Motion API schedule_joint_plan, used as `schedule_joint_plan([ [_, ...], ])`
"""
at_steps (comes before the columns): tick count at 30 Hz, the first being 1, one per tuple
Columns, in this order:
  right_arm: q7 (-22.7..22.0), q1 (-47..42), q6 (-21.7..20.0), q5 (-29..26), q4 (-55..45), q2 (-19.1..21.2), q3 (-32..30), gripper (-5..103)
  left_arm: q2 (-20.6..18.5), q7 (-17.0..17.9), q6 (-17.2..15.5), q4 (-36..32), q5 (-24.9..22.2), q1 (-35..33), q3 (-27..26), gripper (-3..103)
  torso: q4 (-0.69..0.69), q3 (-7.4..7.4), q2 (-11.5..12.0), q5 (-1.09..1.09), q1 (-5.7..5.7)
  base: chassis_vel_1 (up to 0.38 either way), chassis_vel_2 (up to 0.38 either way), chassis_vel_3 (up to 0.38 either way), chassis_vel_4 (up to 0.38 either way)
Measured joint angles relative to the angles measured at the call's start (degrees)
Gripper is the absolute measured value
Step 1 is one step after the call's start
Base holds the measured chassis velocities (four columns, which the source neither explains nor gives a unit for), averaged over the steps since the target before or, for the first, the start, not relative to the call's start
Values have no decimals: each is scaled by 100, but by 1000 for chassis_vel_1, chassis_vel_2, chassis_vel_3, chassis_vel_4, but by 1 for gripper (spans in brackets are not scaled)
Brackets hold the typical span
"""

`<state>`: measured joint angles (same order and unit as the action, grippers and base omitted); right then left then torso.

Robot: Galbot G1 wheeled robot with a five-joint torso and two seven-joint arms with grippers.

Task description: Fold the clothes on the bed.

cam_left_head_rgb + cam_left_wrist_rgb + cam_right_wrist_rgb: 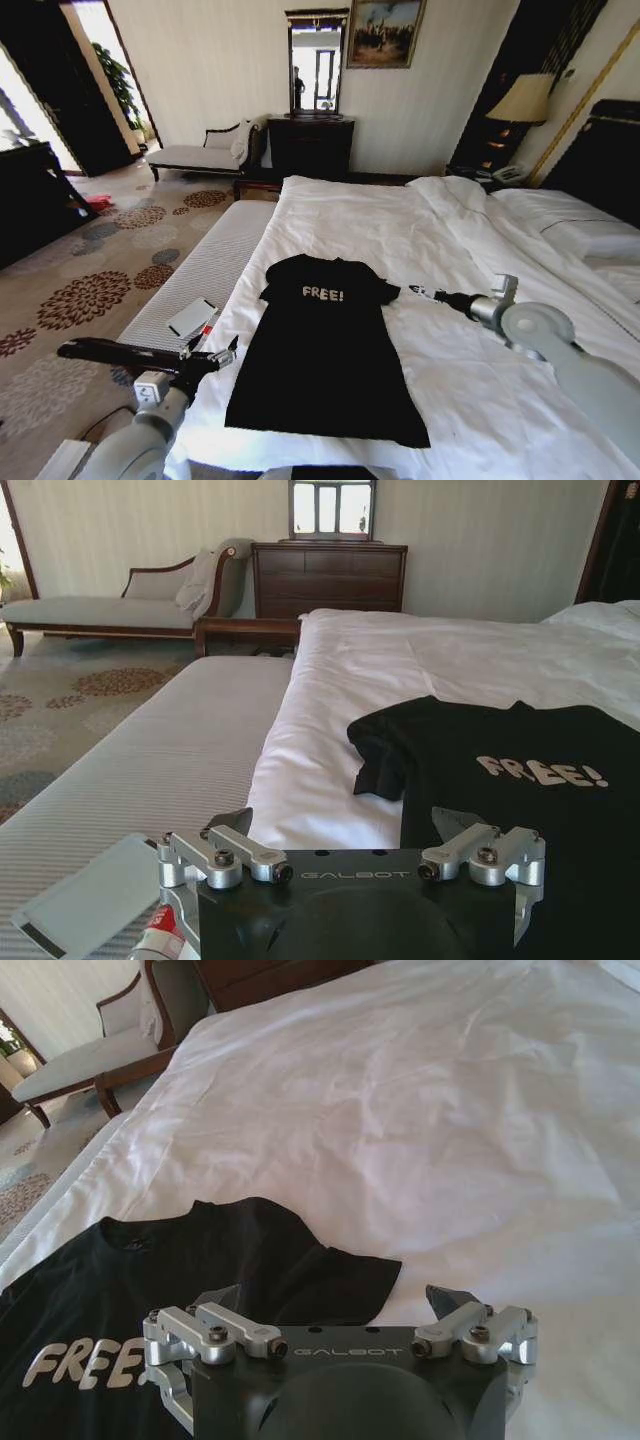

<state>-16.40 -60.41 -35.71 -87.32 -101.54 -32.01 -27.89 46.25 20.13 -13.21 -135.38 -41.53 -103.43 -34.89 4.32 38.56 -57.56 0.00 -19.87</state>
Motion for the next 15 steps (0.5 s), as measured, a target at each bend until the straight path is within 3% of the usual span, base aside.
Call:
schedule_joint_plan([
  [6,-2,954,-229,-119,894,-346,721,100,-126,-3,2,21,-15,59,-2,100,0,0,0,1,0,0,0,0,0],
  [15,36,2537,-463,-2,2402,-1102,1783,100,11,-34,7,20,116,-184,-51,100,-2,0,0,1,0,0,0,0,0],
])
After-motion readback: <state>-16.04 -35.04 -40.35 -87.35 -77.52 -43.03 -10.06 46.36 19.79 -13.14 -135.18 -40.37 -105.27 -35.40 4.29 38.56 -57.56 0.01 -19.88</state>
